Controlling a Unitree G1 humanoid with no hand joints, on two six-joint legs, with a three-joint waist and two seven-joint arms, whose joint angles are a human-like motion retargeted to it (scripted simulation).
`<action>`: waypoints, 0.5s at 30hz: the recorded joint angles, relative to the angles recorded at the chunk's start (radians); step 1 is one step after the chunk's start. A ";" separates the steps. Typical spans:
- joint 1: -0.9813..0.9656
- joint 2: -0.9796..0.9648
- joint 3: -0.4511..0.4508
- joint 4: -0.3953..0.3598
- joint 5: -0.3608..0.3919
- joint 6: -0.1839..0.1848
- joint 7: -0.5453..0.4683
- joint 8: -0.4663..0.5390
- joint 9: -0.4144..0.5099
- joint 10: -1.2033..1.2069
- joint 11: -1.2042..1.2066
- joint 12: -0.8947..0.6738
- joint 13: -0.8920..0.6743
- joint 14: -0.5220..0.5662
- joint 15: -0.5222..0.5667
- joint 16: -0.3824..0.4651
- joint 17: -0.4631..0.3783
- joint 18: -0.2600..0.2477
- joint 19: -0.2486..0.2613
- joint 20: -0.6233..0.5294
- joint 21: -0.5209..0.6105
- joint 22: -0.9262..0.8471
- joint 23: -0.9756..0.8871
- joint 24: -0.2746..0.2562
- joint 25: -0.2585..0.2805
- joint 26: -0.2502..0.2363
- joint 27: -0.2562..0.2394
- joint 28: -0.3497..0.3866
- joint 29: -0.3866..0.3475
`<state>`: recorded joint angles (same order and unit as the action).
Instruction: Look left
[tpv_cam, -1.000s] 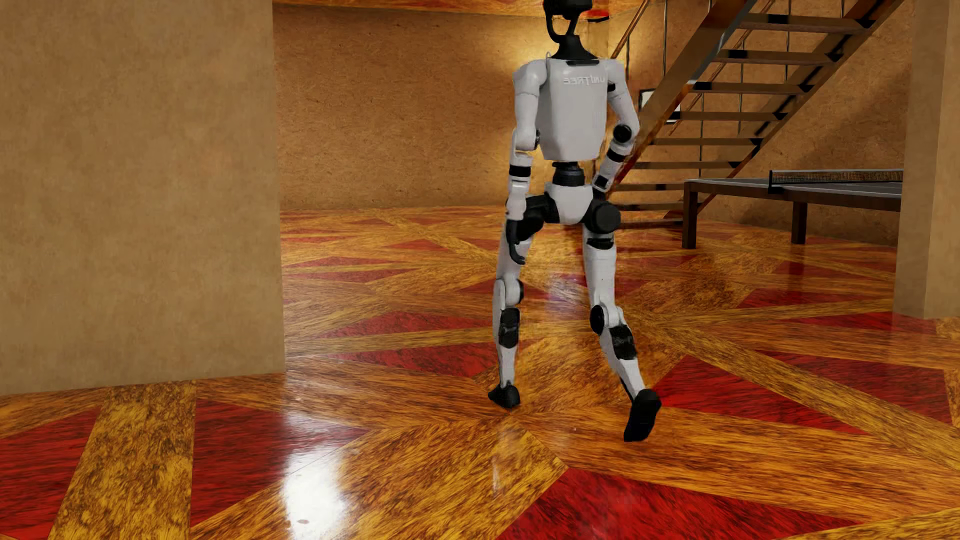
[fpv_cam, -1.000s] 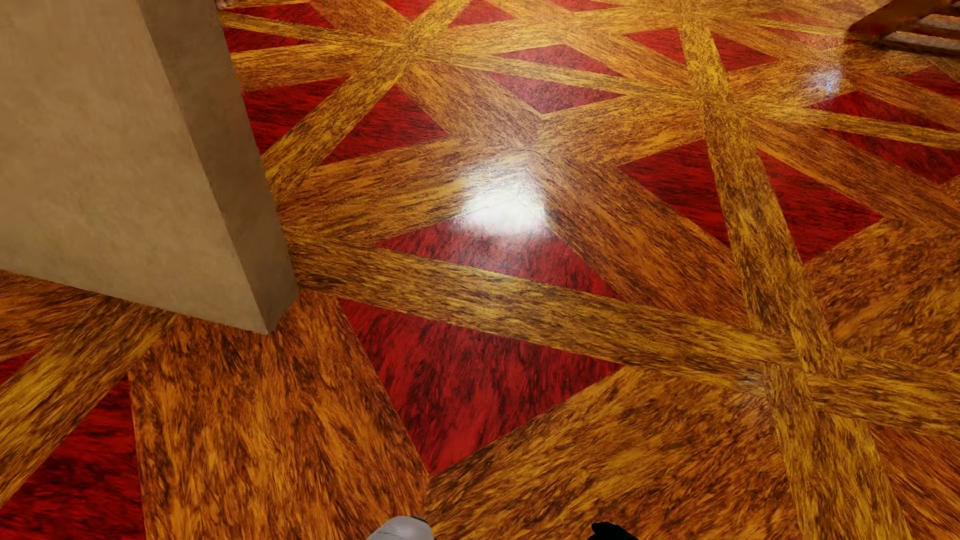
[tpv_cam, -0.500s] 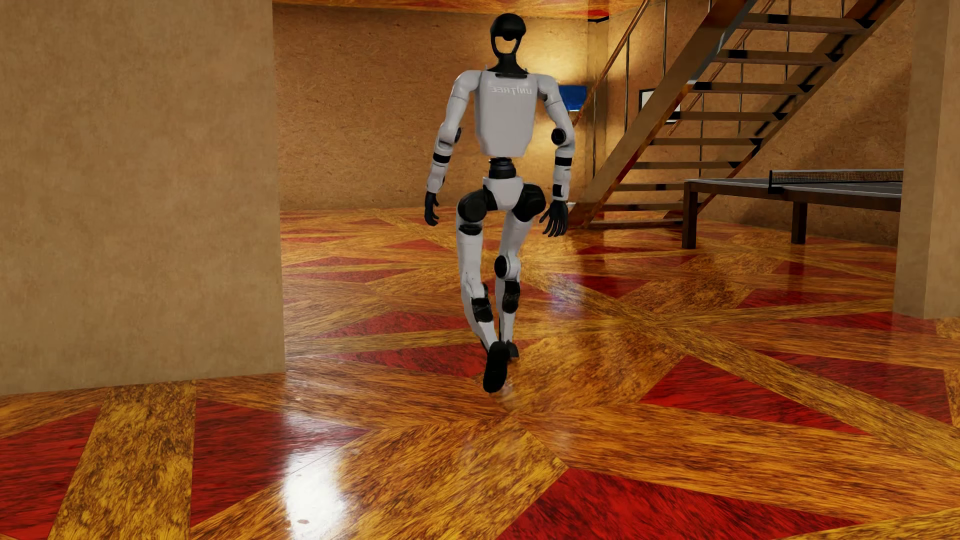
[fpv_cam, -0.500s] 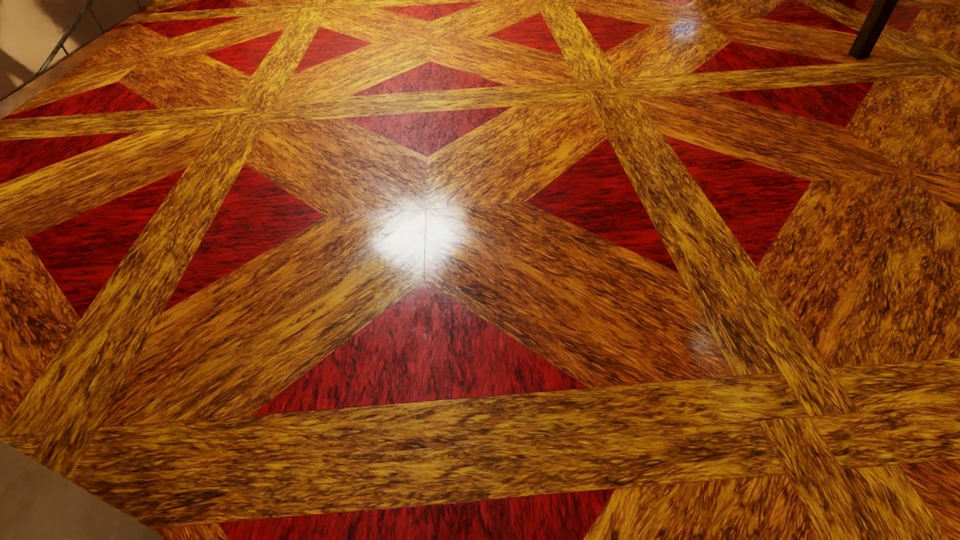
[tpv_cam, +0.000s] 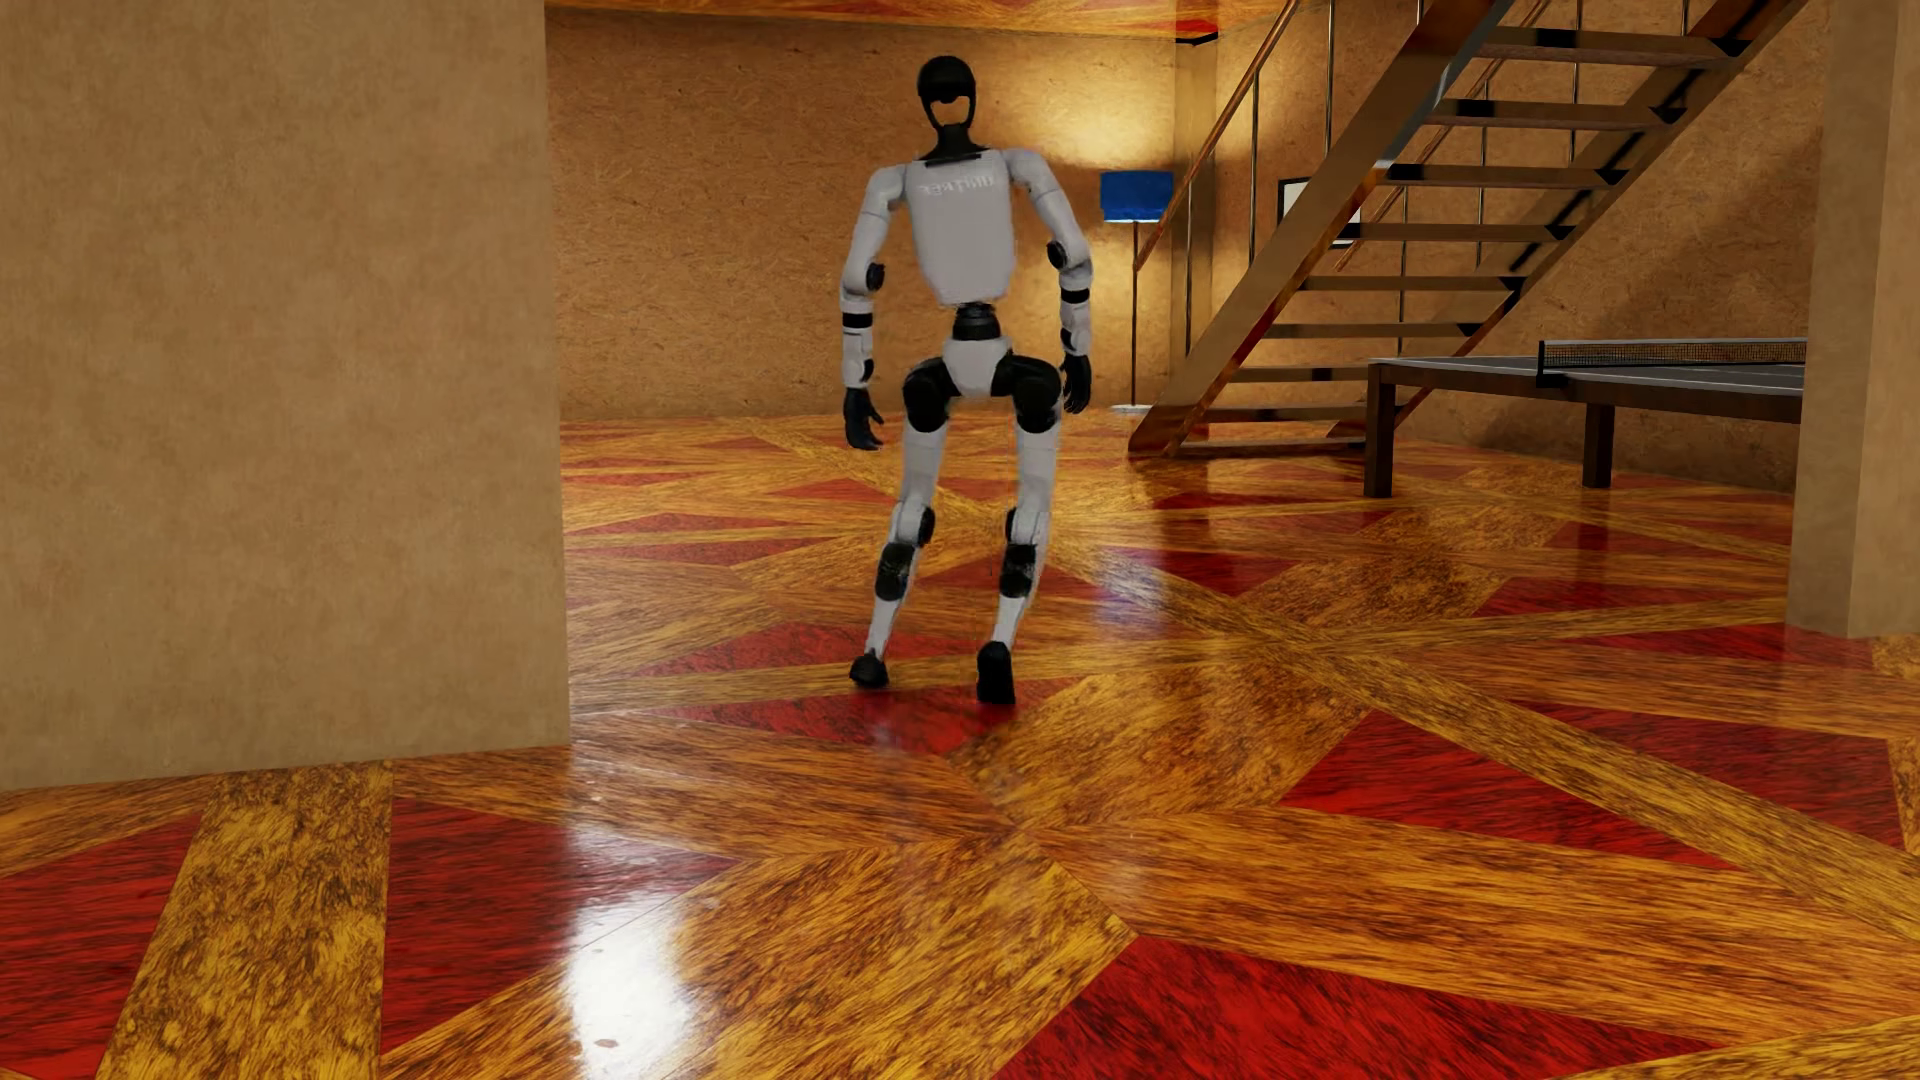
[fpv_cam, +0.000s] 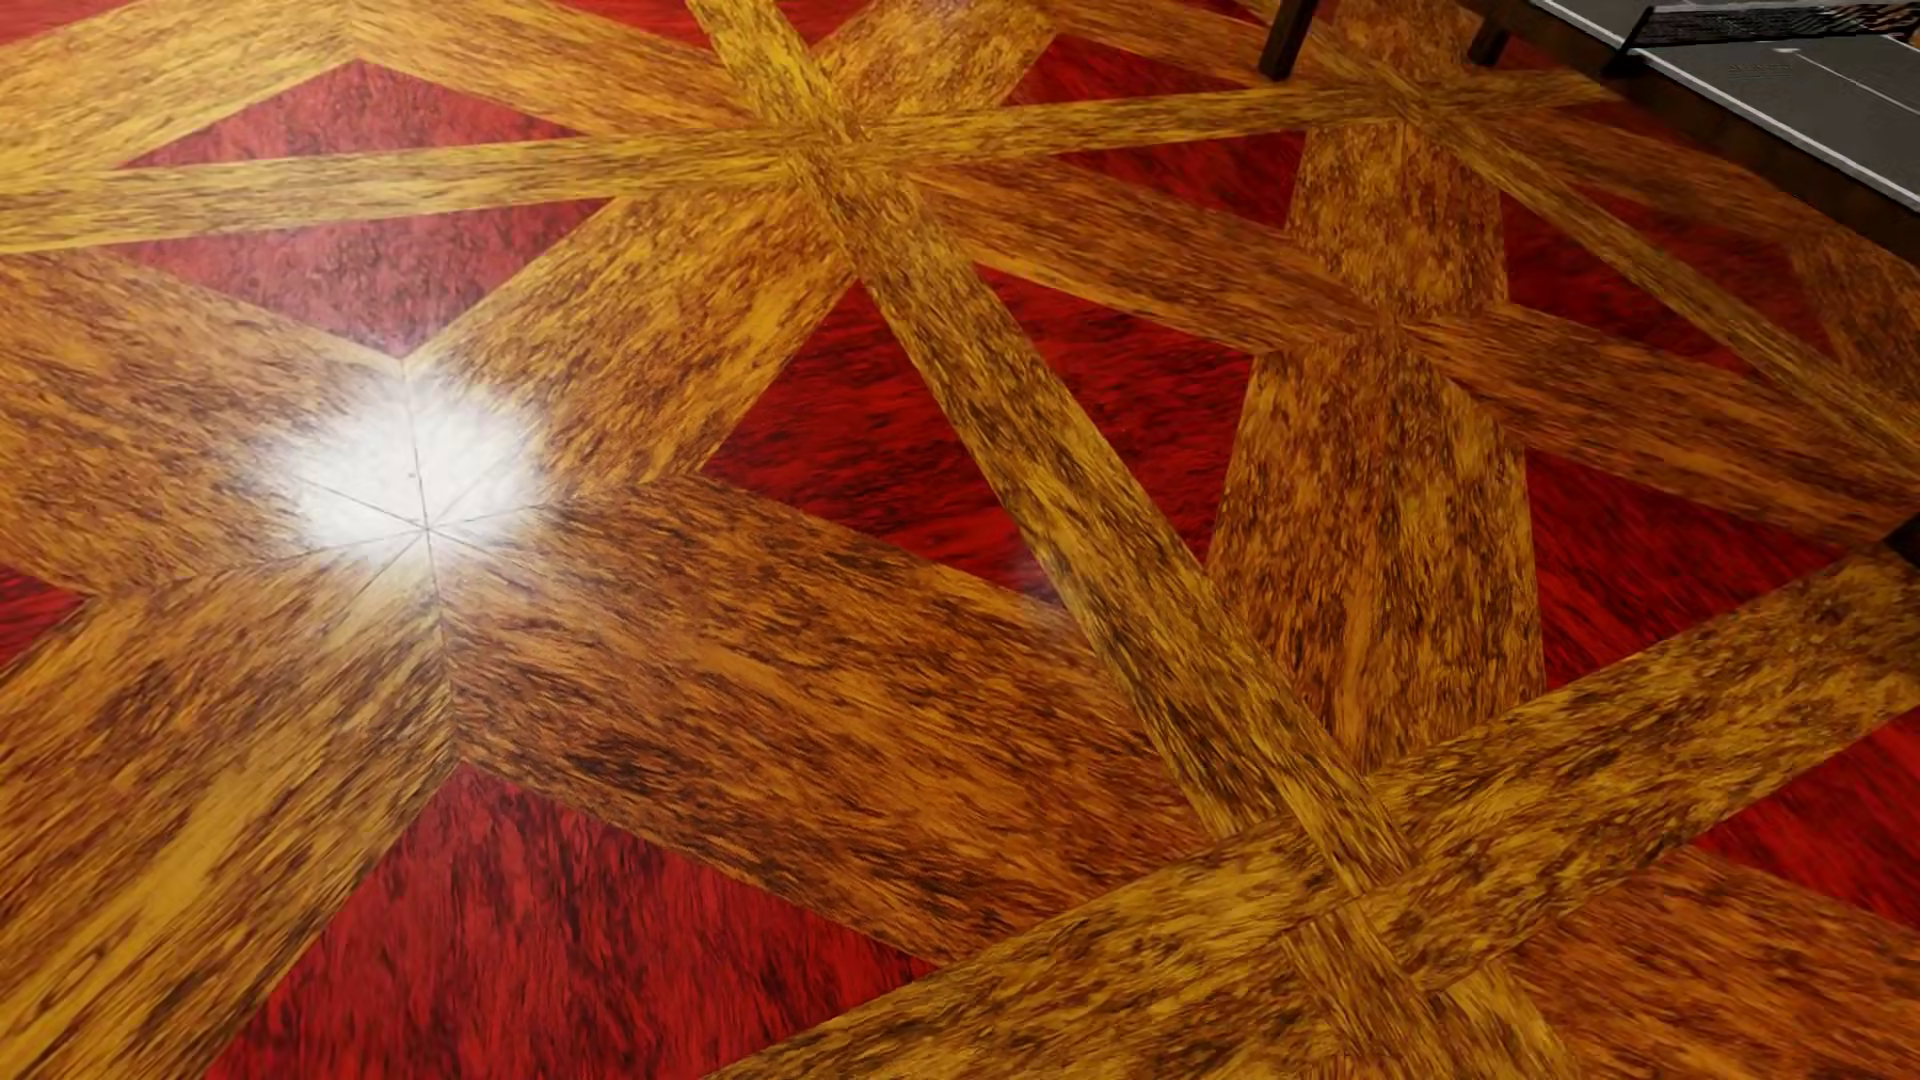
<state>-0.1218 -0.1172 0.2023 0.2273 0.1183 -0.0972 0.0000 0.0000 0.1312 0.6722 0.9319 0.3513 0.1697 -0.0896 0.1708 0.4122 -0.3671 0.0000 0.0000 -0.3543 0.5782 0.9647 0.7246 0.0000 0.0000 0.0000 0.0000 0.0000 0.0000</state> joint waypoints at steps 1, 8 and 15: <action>0.060 -0.058 -0.031 0.033 -0.013 0.009 0.000 0.000 -0.003 -0.016 -0.005 -0.004 0.020 -0.032 -0.022 0.001 0.005 0.000 0.000 0.017 0.035 -0.025 -0.003 0.000 0.000 0.000 0.000 0.000 0.000; 0.386 -0.413 -0.230 -0.002 -0.144 0.072 0.000 0.000 -0.041 -0.114 -0.365 -0.051 0.197 -0.223 -0.266 -0.004 -0.013 0.000 0.000 0.020 0.148 -0.216 0.182 0.000 0.000 0.000 0.000 0.000 0.000; 0.316 -0.459 -0.326 0.031 -0.061 0.169 0.000 0.000 -0.043 0.217 -0.140 -0.089 0.268 0.073 -0.120 0.007 -0.025 0.000 0.000 -0.002 0.217 -0.181 0.299 0.000 0.000 0.000 0.000 0.000 0.000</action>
<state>0.1943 -0.5758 -0.1233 0.2579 0.0574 0.0716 0.0000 0.0000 0.0881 0.8894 0.7919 0.2622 0.4381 -0.0170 0.0507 0.4196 -0.3925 0.0000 0.0000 -0.3564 0.7950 0.7841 1.0236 0.0000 0.0000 0.0000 0.0000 0.0000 0.0000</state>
